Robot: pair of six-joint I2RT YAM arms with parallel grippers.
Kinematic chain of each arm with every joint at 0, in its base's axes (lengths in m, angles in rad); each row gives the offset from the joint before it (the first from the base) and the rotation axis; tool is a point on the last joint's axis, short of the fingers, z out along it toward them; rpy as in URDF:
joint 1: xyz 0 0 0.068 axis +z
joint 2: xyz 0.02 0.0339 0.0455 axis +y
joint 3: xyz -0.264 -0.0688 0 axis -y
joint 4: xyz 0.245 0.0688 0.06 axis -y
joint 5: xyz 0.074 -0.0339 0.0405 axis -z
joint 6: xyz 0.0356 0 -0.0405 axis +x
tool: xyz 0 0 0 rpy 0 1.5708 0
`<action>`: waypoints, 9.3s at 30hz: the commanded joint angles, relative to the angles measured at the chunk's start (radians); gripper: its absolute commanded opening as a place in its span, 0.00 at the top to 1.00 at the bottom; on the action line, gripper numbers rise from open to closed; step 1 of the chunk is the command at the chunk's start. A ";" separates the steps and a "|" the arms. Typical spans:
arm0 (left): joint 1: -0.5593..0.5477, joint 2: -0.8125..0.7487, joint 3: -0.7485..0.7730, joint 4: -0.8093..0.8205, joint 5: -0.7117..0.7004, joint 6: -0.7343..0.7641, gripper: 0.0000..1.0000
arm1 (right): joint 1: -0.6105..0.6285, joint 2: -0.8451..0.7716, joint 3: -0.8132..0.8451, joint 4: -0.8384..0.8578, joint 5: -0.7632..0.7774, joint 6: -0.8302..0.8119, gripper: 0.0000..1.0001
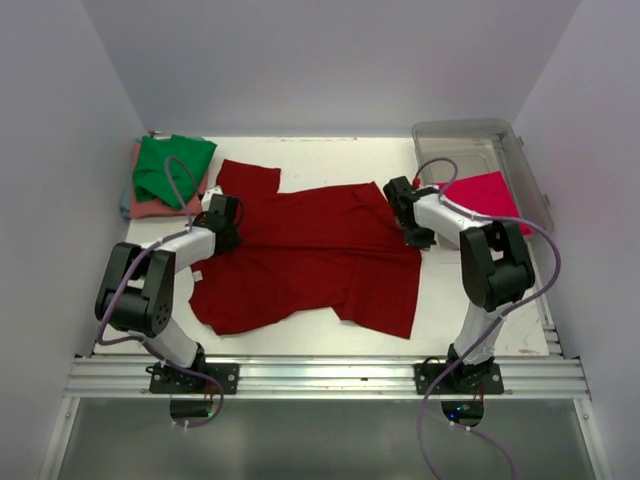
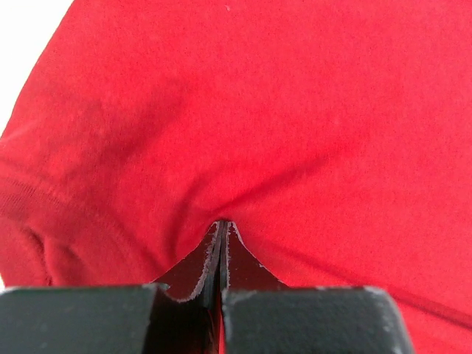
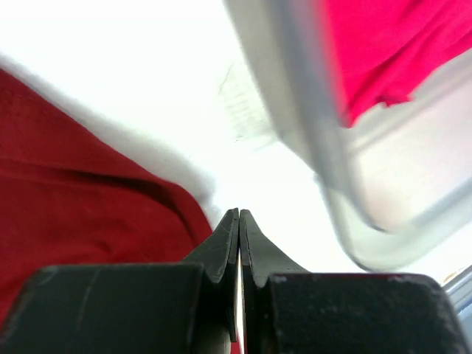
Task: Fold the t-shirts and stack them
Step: Flatten the tshirt out
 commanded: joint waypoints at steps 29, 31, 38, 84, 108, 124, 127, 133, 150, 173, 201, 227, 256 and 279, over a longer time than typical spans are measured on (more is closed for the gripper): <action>-0.135 -0.153 -0.055 0.104 0.298 0.055 1.00 | 0.015 0.554 1.100 -0.026 -0.537 -0.282 0.64; -0.137 -0.148 -0.063 0.109 0.297 0.050 1.00 | 0.015 0.592 1.132 -0.048 -0.557 -0.274 0.64; -0.137 -0.143 -0.069 0.113 0.294 0.050 1.00 | 0.016 0.605 1.050 -0.029 -0.567 -0.249 0.65; -0.135 -0.091 -0.061 0.081 0.252 0.073 1.00 | 0.007 0.655 1.229 -0.163 0.341 -0.234 0.33; -0.137 -0.317 -0.153 -0.022 0.268 0.052 1.00 | 0.202 -0.135 -0.028 0.216 -0.180 -0.062 1.00; -0.137 -0.508 -0.276 -0.265 0.312 -0.011 1.00 | 0.262 -0.324 -0.297 0.190 -0.217 0.048 1.00; -0.144 -0.493 -0.288 -0.279 0.314 -0.072 1.00 | 0.262 -0.287 -0.297 0.195 -0.202 0.048 1.00; -0.144 -0.389 -0.316 -0.243 0.426 -0.140 1.00 | 0.260 -0.193 -0.274 0.202 -0.162 0.074 1.00; -0.060 -0.323 -0.262 -0.309 0.329 -0.125 1.00 | 0.139 -0.182 -0.322 0.067 -0.038 0.134 1.00; 0.041 -0.128 -0.019 -0.175 0.366 0.041 1.00 | 0.122 -0.172 -0.250 0.087 -0.107 0.067 1.00; -0.129 -1.047 -0.150 -0.506 0.015 -0.235 0.74 | 0.712 0.076 0.241 0.281 -0.680 -0.266 0.23; -0.129 -1.145 -0.215 -0.557 0.064 -0.259 0.74 | 0.786 0.476 0.671 0.160 -0.647 -0.199 1.00; -0.141 -0.745 -0.275 -0.333 0.381 -0.131 0.77 | 0.180 0.359 0.313 0.972 -1.245 0.476 1.00; -0.166 -0.875 -0.229 -0.353 0.127 -0.167 0.77 | 0.531 -0.032 0.308 0.282 -0.403 -0.371 0.26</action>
